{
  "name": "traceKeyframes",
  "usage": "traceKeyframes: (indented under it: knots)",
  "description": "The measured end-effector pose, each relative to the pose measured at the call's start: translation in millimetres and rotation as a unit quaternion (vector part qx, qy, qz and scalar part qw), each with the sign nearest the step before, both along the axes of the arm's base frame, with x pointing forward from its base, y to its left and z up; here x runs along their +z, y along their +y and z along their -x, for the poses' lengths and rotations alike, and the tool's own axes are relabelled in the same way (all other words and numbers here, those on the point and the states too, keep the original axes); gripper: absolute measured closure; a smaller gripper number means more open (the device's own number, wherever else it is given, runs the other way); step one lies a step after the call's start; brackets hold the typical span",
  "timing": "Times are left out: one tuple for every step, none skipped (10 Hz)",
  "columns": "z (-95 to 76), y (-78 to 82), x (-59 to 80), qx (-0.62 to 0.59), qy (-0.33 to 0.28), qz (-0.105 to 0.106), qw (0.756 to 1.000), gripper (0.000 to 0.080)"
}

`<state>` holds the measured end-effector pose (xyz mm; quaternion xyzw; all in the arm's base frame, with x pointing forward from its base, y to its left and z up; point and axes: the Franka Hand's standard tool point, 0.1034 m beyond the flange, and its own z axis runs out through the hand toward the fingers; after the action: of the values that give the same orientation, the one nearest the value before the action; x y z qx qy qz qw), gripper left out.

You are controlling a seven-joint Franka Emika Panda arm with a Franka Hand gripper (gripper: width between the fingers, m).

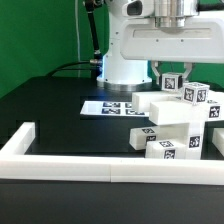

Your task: Assemble chair

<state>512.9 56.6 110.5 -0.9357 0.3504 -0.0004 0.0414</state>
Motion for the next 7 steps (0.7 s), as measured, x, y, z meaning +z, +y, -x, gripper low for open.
traceKeyframes:
  knots:
    - [0.0, 0.1, 0.0, -0.033, 0.002, -0.002, 0.999, 0.0528]
    - [0.0, 0.2, 0.0, -0.046, 0.003, -0.002, 0.999, 0.0528]
    - [0.0, 0.4, 0.0, -0.062, 0.005, -0.003, 0.998, 0.0528]
    - [0.0, 0.4, 0.0, -0.057, 0.004, -0.003, 0.998, 0.0444]
    - [0.0, 0.3, 0.0, -0.055, 0.004, -0.003, 0.998, 0.0444]
    - [-0.1, -0.1, 0.1, -0.036, 0.003, -0.001, 0.999, 0.0261]
    - [-0.1, 0.0, 0.1, -0.011, 0.001, 0.0, 1.0, 0.0185]
